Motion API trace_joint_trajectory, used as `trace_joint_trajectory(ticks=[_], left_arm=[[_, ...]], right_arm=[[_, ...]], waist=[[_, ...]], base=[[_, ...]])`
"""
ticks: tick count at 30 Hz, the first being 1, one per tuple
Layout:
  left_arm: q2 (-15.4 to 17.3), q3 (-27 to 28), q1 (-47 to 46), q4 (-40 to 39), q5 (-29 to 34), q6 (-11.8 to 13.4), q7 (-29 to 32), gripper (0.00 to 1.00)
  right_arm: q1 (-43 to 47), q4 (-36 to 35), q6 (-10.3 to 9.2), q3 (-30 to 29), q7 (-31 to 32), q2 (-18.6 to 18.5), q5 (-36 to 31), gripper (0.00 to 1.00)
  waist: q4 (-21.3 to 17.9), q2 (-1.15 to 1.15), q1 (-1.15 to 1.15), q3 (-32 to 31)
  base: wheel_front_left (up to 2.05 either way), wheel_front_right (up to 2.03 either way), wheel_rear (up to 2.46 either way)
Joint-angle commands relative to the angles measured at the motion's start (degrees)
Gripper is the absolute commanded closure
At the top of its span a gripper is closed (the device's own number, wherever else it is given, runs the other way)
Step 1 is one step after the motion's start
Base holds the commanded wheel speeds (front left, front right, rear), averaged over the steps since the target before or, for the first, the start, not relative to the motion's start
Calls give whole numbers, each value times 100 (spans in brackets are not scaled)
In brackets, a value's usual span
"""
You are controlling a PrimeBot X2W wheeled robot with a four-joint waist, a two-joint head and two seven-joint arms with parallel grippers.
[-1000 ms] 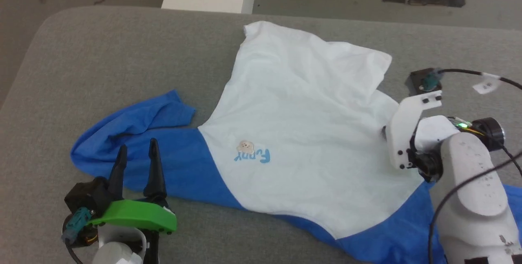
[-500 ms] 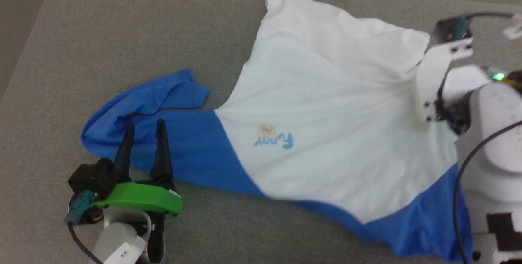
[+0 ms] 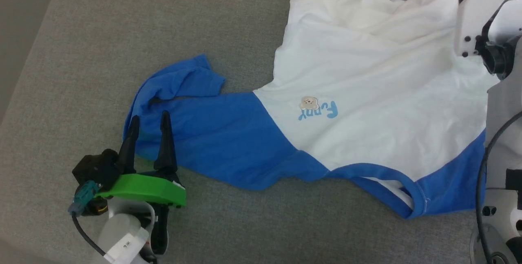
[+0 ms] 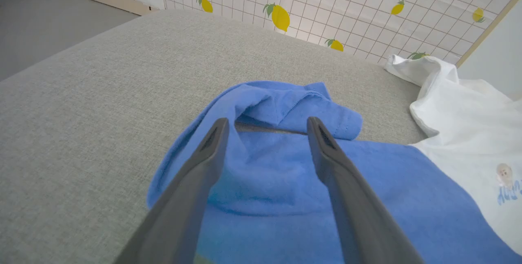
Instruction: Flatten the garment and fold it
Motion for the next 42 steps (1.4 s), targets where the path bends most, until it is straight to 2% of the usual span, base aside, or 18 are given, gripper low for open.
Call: trace_joint_trajectory(ticks=[1,6,10,17,19,23,25,29,30,32,37,42], left_arm=[[-24,27,-37,8,32,-31,-41,0],[-6,103,183,-12,138,16,-42,0],[49,109,433,-49,200,71,-34,0],[57,-16,762,-163,228,132,134,0],[59,-75,877,-212,226,146,230,0],[63,-250,956,-254,241,127,517,0],[50,-348,1013,-271,175,145,906,0],[94,-741,1112,-313,64,254,2509,0],[170,-867,1117,-329,113,315,3025,0],[287,-994,1035,-426,179,385,3649,0],[547,-1099,683,-241,489,646,4506,0],[574,-1066,436,275,551,801,4698,0]], right_arm=[[-45,-62,-10,-16,-301,22,101,0],[595,-226,-10,240,-1594,106,755,0],[1419,-531,-10,358,-2286,159,1218,0],[3157,-1283,-10,253,-2672,224,2248,0],[3877,-1517,-10,65,-2777,227,2832,0],[4567,-1724,-10,-272,-2919,228,3325,0],[4762,-1802,-10,-421,-2959,228,3443,0],[4996,-1998,-10,-690,-2932,228,3443,0],[5020,-2056,-10,-749,-2917,228,3442,0],[5034,-2153,-10,-812,-2887,228,3462,0],[5018,-2331,-10,-799,-2895,229,3552,0],[4990,-2322,-10,-638,-2951,229,3641,0]], waist=[[-103,0,-1,-228],[-413,0,-1,-781],[-727,0,-1,-1231],[-1100,0,-1,-1718],[-1235,0,-1,-1850],[-1327,0,-1,-1987],[-1359,0,-1,-2062],[-1357,0,-1,-2116],[-1355,0,-1,-2108],[-1345,0,-1,-2054],[-1394,0,-1,-1880],[-1551,0,-1,-1695]], base=[[0,0,0],[0,0,0],[0,0,0],[0,0,0],[0,0,0],[0,0,0],[0,0,0],[0,0,0],[0,0,0],[0,0,0],[0,0,0],[0,0,0]])
